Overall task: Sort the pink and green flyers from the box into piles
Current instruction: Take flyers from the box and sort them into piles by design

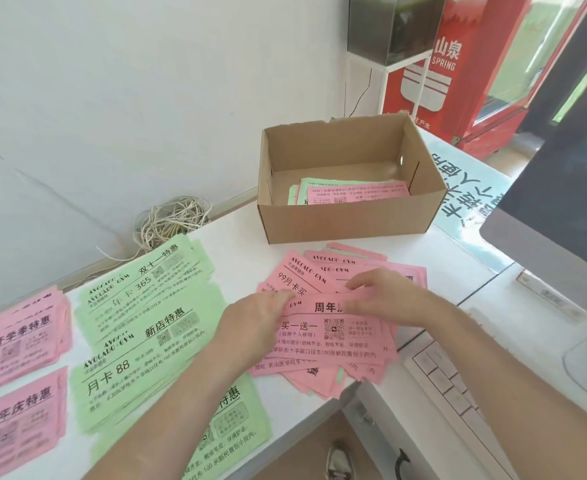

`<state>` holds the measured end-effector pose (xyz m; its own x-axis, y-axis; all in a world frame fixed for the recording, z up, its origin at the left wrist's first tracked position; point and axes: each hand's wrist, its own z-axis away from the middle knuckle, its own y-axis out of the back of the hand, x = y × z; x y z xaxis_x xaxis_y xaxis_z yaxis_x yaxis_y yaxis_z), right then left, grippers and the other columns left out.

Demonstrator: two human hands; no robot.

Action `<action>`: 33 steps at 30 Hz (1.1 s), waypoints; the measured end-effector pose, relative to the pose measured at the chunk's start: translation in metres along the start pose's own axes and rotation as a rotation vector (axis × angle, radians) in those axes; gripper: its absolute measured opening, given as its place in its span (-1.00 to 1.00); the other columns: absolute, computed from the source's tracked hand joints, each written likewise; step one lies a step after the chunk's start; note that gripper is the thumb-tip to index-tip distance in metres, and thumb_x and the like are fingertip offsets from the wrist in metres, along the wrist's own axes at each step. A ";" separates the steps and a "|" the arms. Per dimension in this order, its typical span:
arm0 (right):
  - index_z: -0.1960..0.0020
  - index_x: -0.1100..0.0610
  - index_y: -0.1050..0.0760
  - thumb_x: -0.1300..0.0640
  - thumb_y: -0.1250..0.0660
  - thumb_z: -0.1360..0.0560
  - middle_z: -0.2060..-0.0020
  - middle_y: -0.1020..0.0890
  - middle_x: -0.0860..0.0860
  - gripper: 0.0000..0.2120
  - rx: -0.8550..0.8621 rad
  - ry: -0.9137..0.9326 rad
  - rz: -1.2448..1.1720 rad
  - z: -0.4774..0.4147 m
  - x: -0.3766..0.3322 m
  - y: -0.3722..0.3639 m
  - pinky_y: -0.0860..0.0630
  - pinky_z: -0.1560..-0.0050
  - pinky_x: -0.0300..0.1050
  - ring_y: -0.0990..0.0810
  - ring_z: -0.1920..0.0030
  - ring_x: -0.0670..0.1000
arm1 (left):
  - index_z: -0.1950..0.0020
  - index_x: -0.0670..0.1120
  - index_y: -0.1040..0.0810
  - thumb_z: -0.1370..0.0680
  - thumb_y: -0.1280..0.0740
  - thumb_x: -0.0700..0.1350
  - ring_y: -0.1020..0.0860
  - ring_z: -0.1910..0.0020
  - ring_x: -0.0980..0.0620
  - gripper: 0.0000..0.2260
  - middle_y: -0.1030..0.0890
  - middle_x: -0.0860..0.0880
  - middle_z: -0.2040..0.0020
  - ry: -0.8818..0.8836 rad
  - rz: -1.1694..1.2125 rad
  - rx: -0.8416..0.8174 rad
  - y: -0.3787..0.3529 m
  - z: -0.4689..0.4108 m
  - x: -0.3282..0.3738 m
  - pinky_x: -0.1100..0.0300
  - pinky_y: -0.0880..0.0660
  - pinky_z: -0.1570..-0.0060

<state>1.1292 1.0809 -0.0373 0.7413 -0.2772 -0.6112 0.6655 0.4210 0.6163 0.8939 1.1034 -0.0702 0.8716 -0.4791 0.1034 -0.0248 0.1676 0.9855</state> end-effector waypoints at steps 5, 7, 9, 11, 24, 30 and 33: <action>-0.30 -0.09 -0.49 0.14 -0.27 -0.55 -0.13 -0.58 -0.11 -0.65 0.208 0.169 0.266 0.016 -0.016 0.003 -0.49 -0.12 -0.10 -0.54 -0.15 0.01 | -0.53 0.04 -0.08 -0.27 -0.56 0.00 -0.29 -0.37 -0.13 -0.04 -0.32 -0.11 -0.42 -0.106 -0.137 0.287 0.026 0.004 0.007 -0.09 -0.32 -0.33; -0.22 -0.10 -0.55 0.18 -0.26 -0.54 0.02 -0.64 -0.11 -0.69 0.375 0.294 0.273 0.028 -0.018 0.010 -0.50 -0.02 -0.08 -0.57 -0.02 0.06 | -0.52 0.03 -0.17 -0.21 -0.58 0.07 -0.24 -0.44 -0.17 -0.02 -0.26 -0.14 -0.49 -0.166 -0.201 0.484 0.047 0.007 0.011 -0.23 -0.17 -0.39; -0.11 -0.06 -0.61 0.25 -0.34 -0.49 0.05 -0.70 -0.08 -0.70 0.573 0.471 0.235 0.033 -0.014 0.015 -0.53 0.07 -0.04 -0.61 0.11 0.13 | -0.47 0.05 -0.27 -0.22 -0.56 0.11 -0.23 -0.45 -0.17 -0.12 -0.25 -0.14 -0.50 -0.160 -0.233 0.588 0.064 0.010 0.012 -0.29 -0.11 -0.38; -0.04 0.00 -0.64 0.30 -0.42 -0.43 0.08 -0.70 -0.09 -0.73 0.639 0.591 0.215 0.029 -0.003 0.014 -0.56 0.11 -0.07 -0.63 0.17 0.10 | -0.37 0.04 -0.38 -0.23 -0.57 0.09 -0.24 -0.42 -0.17 -0.25 -0.29 -0.13 -0.47 -0.093 -0.177 0.568 0.065 0.007 0.006 -0.32 -0.14 -0.35; 0.10 -0.04 -0.56 0.43 -0.25 -0.39 0.12 -0.64 -0.12 -0.62 0.523 0.211 -0.571 0.011 0.025 -0.006 -0.52 0.27 -0.30 -0.60 0.09 -0.15 | -0.01 0.18 -0.49 -0.37 -0.47 -0.34 -0.55 0.08 0.31 -0.55 -0.63 0.16 0.08 0.288 0.884 0.398 0.022 -0.005 0.007 0.38 -0.47 0.03; 0.07 0.00 -0.41 0.33 -0.15 -0.28 0.09 -0.60 0.04 -0.68 0.642 0.163 -0.881 0.007 0.014 -0.018 -0.46 0.19 -0.03 -0.55 0.10 0.07 | 0.04 0.19 -0.45 -0.34 -0.37 -0.48 -0.58 0.07 0.16 -0.45 -0.59 0.11 0.08 0.330 1.061 0.482 0.009 0.002 0.018 0.19 -0.52 0.03; -0.01 -0.02 -0.38 0.37 -0.18 -0.34 0.15 -0.58 0.10 -0.63 0.634 0.175 -0.815 0.004 0.004 -0.023 -0.43 0.31 -0.16 -0.48 0.24 0.01 | -0.04 0.17 -0.43 -0.33 -0.34 -0.48 -0.53 0.13 0.09 -0.43 -0.50 0.09 0.13 0.302 1.067 0.498 0.009 -0.004 0.024 0.18 -0.50 0.09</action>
<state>1.1169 1.0664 -0.0514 0.0583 -0.1231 -0.9907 0.9187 -0.3816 0.1015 0.9163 1.0969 -0.0595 0.3759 -0.0719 0.9239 -0.9266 -0.0259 0.3750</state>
